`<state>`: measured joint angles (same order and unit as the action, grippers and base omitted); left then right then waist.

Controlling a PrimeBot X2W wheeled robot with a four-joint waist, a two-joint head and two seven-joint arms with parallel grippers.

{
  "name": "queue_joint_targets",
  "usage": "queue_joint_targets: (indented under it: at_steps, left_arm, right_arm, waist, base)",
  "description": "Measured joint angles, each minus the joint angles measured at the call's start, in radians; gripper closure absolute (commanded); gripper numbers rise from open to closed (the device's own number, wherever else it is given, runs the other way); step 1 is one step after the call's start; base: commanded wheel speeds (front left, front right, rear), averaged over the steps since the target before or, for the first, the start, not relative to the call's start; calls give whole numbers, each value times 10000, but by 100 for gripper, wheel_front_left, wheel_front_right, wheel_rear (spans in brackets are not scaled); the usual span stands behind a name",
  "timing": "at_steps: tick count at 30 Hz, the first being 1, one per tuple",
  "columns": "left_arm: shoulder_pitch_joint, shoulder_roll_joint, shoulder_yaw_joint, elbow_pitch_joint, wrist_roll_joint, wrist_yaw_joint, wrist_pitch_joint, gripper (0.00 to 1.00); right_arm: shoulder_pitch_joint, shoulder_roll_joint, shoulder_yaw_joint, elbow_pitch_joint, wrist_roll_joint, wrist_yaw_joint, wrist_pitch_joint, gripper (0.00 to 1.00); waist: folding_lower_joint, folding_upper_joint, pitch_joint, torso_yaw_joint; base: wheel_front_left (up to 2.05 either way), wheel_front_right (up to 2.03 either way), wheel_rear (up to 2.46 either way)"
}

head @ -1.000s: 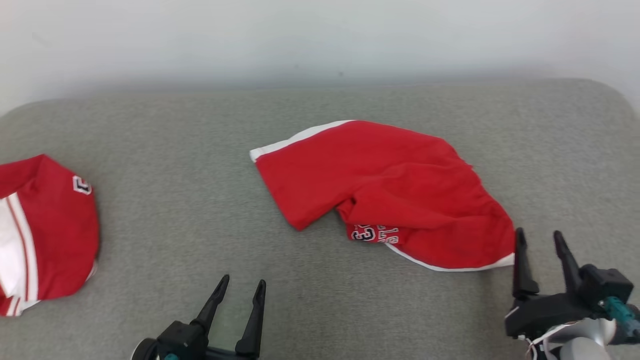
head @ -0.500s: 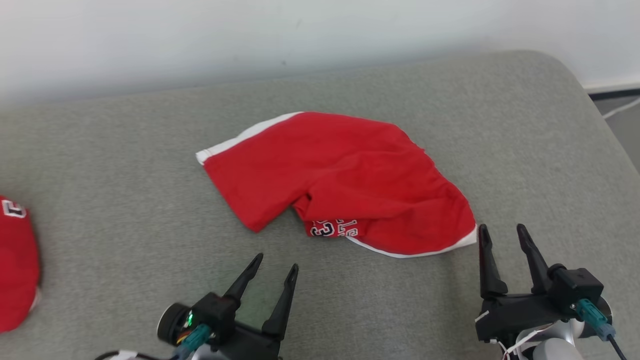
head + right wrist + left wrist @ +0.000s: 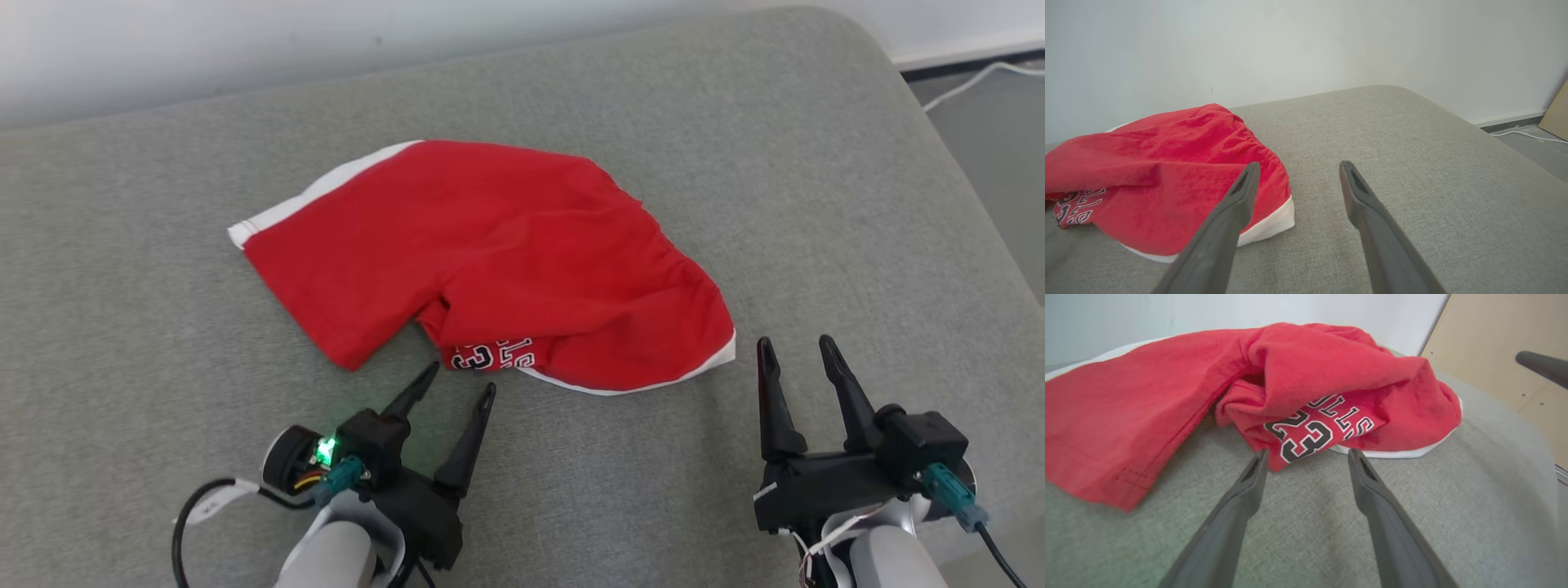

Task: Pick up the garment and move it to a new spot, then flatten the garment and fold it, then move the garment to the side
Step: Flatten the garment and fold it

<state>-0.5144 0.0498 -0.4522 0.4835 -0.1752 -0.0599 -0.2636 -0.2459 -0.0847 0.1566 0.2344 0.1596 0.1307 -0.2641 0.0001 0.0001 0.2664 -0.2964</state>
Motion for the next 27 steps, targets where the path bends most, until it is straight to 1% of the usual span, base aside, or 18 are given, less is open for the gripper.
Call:
queue_joint_targets:
  at_steps: [5,9,12,13,14,16,17,22,27]
  left_arm:
    - [-296,0,188,211,44,88,0,0]
    - [-449,-4,334,407,343,136,0,0]
    - [-559,-6,441,560,435,104,-2,0]
    - [-631,-10,487,573,435,88,-2,2]
    - [-670,-12,518,554,426,75,-2,27]
    - [-703,-10,612,399,422,4,0,81]
    - [-731,-10,671,301,431,-2,0,100]
    - [-749,-4,880,-58,489,-221,0,100]
    - [-324,0,984,-803,510,-366,0,100]
  right_arm:
    - [-138,67,98,-77,15,0,0,0]
    - [-215,119,134,-58,73,0,0,0]
    - [-310,138,123,-71,88,0,0,0]
    - [-307,151,127,-71,88,0,0,0]
    - [-308,153,113,-71,90,0,0,0]
    - [-310,153,90,-75,102,0,0,0]
    - [-310,161,73,-75,104,0,0,0]
    - [-309,196,-52,-63,100,0,0,0]
    - [-276,198,-123,59,100,0,0,0]
  waist:
    - [1,0,218,-236]
    - [0,0,374,-462]
    - [0,-1,475,-598]
    - [-1,0,510,-631]
    - [0,0,542,-656]
    - [0,0,601,-685]
    - [0,0,622,-689]
    - [1,0,604,-546]
    - [0,0,485,-199]
  base:
    - [0,0,0]
    - [0,0,0]
    - [0,0,0]
    - [0,0,0]
    - [0,0,0]
    - [0,0,0]
    - [0,0,0]
    - [0,0,0]
    - [0,0,0]
